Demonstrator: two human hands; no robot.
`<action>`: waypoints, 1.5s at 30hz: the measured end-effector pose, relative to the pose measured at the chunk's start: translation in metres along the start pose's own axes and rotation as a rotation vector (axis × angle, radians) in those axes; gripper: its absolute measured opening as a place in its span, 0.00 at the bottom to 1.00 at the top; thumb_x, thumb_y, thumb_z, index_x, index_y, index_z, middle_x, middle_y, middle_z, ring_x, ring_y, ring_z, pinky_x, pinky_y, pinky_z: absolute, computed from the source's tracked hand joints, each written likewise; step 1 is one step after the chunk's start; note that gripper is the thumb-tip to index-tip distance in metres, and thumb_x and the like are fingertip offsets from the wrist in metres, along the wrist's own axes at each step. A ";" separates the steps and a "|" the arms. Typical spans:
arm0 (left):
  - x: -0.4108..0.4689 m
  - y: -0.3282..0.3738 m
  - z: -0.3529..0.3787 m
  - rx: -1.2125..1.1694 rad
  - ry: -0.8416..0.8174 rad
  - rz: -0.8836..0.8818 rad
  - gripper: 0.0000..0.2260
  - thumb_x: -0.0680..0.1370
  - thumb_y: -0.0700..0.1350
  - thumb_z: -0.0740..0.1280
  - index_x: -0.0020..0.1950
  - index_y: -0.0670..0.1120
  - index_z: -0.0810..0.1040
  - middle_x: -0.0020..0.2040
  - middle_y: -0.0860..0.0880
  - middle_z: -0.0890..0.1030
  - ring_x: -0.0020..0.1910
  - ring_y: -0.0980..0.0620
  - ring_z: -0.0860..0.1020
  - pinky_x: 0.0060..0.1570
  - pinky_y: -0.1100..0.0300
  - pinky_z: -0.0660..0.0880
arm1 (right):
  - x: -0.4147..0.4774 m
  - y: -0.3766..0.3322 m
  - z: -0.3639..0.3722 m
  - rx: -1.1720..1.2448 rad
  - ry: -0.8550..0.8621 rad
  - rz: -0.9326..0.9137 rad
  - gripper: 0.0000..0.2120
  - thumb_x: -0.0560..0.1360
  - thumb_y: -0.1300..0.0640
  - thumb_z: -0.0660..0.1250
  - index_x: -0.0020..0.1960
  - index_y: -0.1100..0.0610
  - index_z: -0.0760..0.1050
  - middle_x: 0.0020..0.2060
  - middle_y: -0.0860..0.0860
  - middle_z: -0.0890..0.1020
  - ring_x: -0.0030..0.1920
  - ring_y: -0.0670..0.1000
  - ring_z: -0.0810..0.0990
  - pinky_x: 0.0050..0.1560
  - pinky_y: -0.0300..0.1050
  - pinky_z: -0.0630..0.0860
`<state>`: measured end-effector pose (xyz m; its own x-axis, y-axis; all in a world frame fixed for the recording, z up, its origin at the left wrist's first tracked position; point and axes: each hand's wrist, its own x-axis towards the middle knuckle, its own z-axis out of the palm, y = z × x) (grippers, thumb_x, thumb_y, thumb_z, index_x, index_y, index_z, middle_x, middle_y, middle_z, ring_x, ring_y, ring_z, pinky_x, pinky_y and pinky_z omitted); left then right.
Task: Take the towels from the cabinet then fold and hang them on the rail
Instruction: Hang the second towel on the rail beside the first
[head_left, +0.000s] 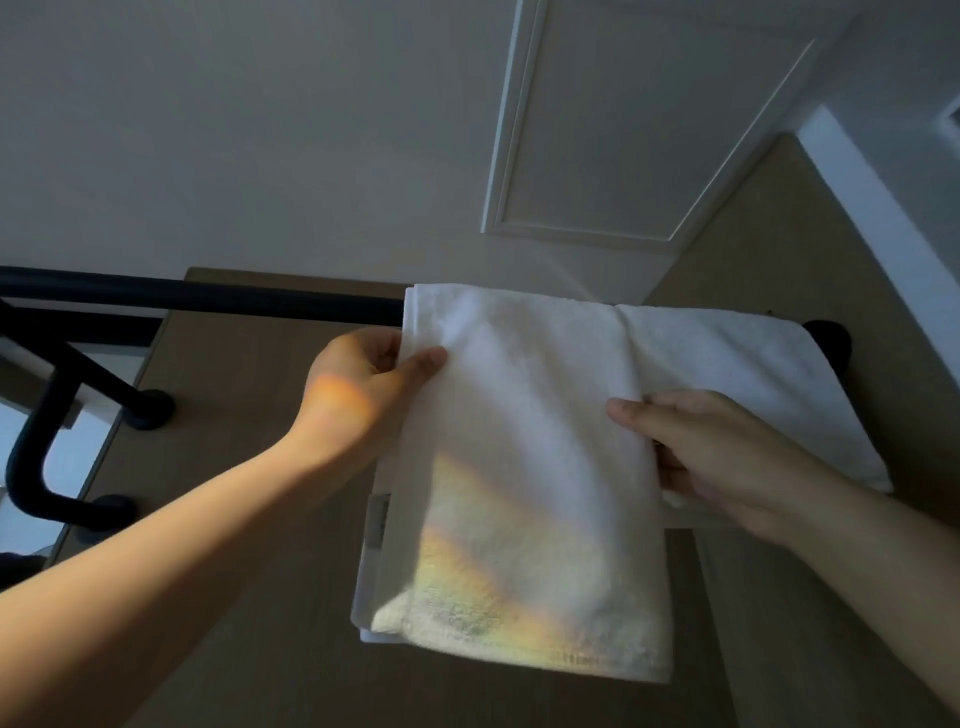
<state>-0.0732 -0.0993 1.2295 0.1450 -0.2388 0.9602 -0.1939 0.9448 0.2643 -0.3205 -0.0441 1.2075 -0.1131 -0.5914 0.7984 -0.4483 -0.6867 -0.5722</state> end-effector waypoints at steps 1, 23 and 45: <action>0.002 0.002 -0.001 0.023 0.003 0.020 0.06 0.76 0.49 0.70 0.44 0.48 0.83 0.36 0.57 0.84 0.31 0.61 0.81 0.26 0.70 0.72 | 0.002 -0.002 -0.001 0.039 0.007 -0.021 0.10 0.78 0.52 0.68 0.50 0.58 0.82 0.43 0.52 0.87 0.46 0.52 0.86 0.43 0.41 0.80; 0.065 0.002 0.010 0.746 0.090 0.122 0.24 0.80 0.61 0.56 0.58 0.40 0.74 0.60 0.41 0.72 0.44 0.46 0.70 0.43 0.54 0.65 | 0.071 -0.035 0.013 -0.624 0.450 -0.396 0.18 0.78 0.48 0.67 0.61 0.59 0.73 0.55 0.57 0.81 0.54 0.59 0.78 0.51 0.48 0.74; -0.019 -0.052 -0.013 -0.172 -0.393 -0.263 0.20 0.67 0.66 0.72 0.45 0.50 0.87 0.47 0.49 0.86 0.47 0.51 0.85 0.42 0.61 0.81 | 0.015 0.005 0.057 0.052 0.257 -0.204 0.06 0.80 0.52 0.65 0.55 0.52 0.75 0.50 0.49 0.82 0.49 0.49 0.81 0.55 0.50 0.79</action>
<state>-0.0532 -0.1413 1.1965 -0.2157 -0.5088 0.8335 -0.0326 0.8568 0.5146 -0.2741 -0.0803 1.2054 -0.2486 -0.3184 0.9148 -0.4397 -0.8044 -0.3995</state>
